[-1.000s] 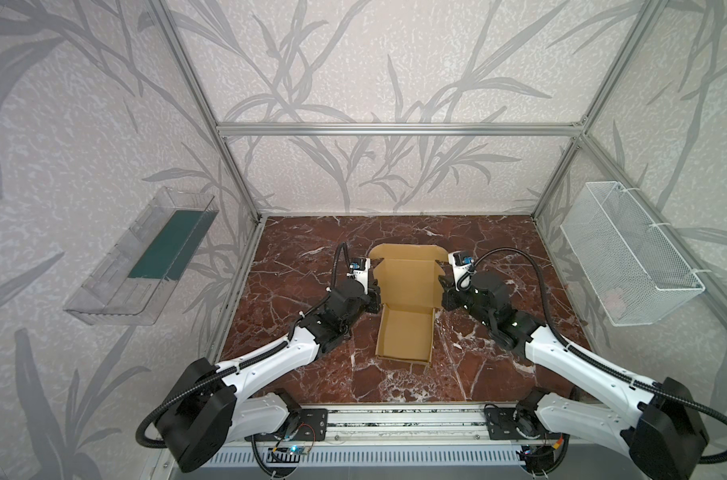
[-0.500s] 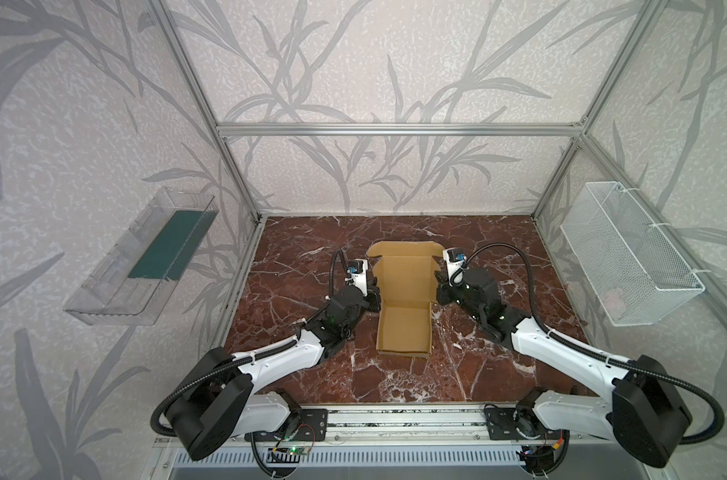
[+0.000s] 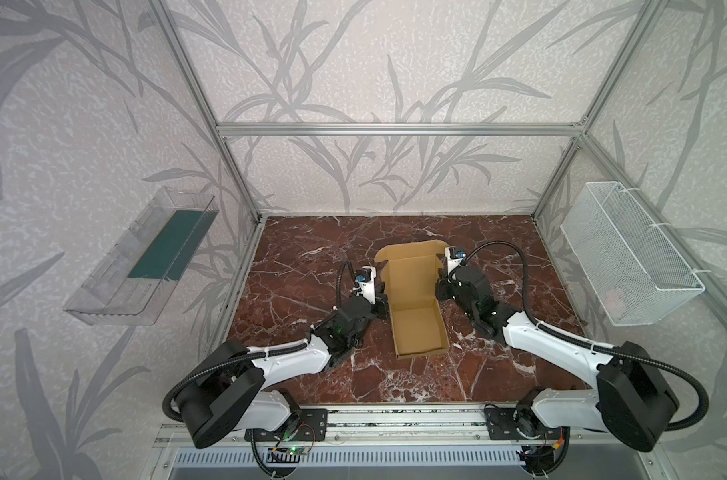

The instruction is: Fold the paper box

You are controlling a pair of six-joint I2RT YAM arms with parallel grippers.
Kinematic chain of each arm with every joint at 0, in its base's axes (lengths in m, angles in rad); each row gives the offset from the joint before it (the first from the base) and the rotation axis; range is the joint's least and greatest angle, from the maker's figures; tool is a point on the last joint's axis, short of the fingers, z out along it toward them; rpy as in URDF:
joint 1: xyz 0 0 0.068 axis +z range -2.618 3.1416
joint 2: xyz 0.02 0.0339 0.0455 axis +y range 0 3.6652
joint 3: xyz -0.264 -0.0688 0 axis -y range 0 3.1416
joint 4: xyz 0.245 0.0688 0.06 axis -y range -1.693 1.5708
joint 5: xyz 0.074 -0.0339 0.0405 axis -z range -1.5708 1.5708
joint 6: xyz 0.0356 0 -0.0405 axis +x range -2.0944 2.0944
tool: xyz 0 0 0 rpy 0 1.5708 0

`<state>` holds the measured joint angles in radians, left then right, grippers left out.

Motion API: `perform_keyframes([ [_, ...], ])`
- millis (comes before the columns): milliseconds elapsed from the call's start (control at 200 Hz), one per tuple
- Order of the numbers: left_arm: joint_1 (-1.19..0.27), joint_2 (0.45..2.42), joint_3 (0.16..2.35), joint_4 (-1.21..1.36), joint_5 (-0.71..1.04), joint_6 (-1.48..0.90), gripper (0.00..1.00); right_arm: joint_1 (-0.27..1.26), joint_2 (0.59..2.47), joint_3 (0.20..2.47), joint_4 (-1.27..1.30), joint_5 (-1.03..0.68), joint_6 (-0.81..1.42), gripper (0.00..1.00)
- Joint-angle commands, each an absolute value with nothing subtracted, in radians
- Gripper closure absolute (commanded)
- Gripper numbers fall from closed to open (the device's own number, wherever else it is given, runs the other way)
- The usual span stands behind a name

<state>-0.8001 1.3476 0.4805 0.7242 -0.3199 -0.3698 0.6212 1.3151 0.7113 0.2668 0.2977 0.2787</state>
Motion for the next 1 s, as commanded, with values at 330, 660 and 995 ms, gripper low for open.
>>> perform_keyframes([
  [330,-0.851,1.392,0.468,0.796,-0.526,-0.459,1.00,0.671,1.307,0.627,0.382,0.382,0.318,0.95],
  [660,-0.916,1.376,0.463,0.775,-0.600,-0.528,1.00,0.731,1.302,0.587,0.415,0.491,0.316,0.95],
  [995,-0.963,1.389,0.463,0.739,-0.663,-0.591,1.00,0.778,1.299,0.560,0.436,0.538,0.331,0.95],
])
